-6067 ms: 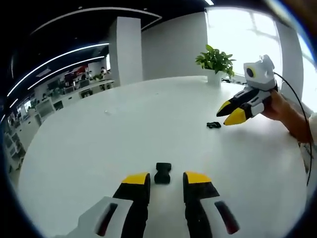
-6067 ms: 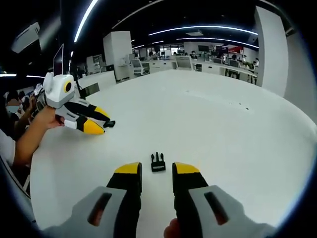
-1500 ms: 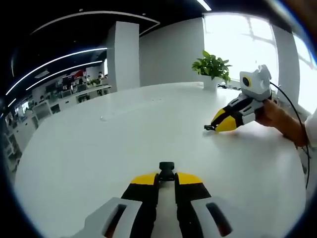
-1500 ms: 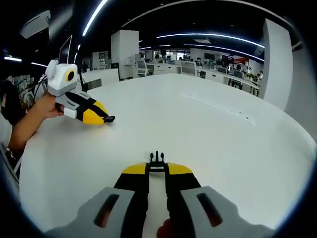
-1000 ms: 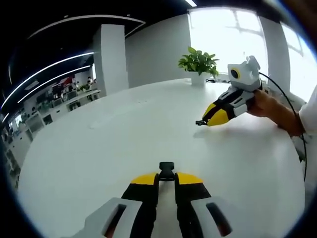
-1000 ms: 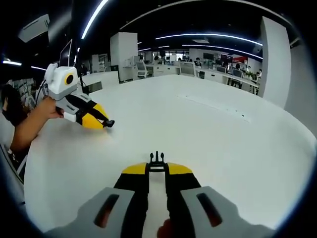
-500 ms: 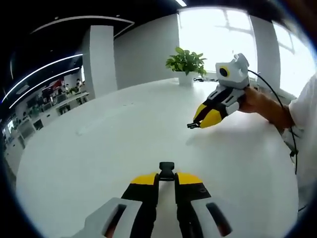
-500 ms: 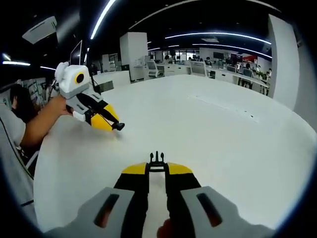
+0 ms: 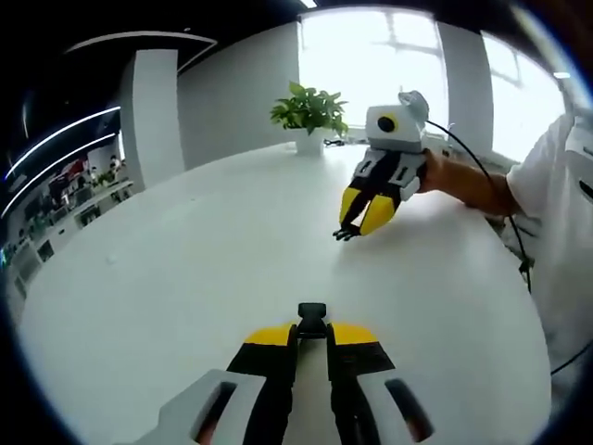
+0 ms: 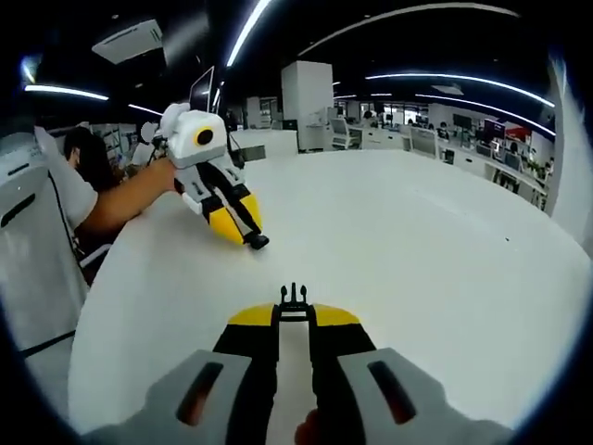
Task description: Snap the two parts of the plastic buckle together until the buckle closes and remains connected.
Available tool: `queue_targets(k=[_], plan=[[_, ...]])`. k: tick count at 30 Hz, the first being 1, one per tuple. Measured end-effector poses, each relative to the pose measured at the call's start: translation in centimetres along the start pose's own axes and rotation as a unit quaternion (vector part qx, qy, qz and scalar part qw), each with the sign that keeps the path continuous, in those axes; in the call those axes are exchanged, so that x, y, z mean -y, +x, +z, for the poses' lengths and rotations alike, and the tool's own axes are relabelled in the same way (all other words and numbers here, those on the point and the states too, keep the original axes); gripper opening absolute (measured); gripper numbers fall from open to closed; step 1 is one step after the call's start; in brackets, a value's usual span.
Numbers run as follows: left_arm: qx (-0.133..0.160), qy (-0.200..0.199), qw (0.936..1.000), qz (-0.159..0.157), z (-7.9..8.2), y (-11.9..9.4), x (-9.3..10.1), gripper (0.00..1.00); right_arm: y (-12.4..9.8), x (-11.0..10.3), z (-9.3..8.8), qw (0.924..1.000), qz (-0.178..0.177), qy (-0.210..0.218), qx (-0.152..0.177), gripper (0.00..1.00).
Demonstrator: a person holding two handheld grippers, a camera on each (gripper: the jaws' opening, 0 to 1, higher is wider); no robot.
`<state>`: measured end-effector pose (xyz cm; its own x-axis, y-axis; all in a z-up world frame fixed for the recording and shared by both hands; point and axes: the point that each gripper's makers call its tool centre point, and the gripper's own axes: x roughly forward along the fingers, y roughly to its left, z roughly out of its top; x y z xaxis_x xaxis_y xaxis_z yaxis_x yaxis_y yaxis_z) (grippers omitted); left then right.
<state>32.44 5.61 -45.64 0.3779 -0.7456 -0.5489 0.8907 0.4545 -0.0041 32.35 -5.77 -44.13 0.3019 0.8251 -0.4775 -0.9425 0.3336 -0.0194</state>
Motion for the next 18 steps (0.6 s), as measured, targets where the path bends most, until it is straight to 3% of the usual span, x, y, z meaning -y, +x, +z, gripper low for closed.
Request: queue_targets(k=[9, 18], plan=[[0.005, 0.026, 0.9993, -0.027, 0.4, -0.3, 1.8, 0.12, 0.3, -3.0, -0.2, 0.997, 0.06, -0.048, 0.002, 0.13], [0.012, 0.037, 0.9974, -0.06, 0.4, -0.6, 3.1, 0.12, 0.4, -3.9, -0.3, 0.9947, 0.081, -0.063, 0.0, 0.13]])
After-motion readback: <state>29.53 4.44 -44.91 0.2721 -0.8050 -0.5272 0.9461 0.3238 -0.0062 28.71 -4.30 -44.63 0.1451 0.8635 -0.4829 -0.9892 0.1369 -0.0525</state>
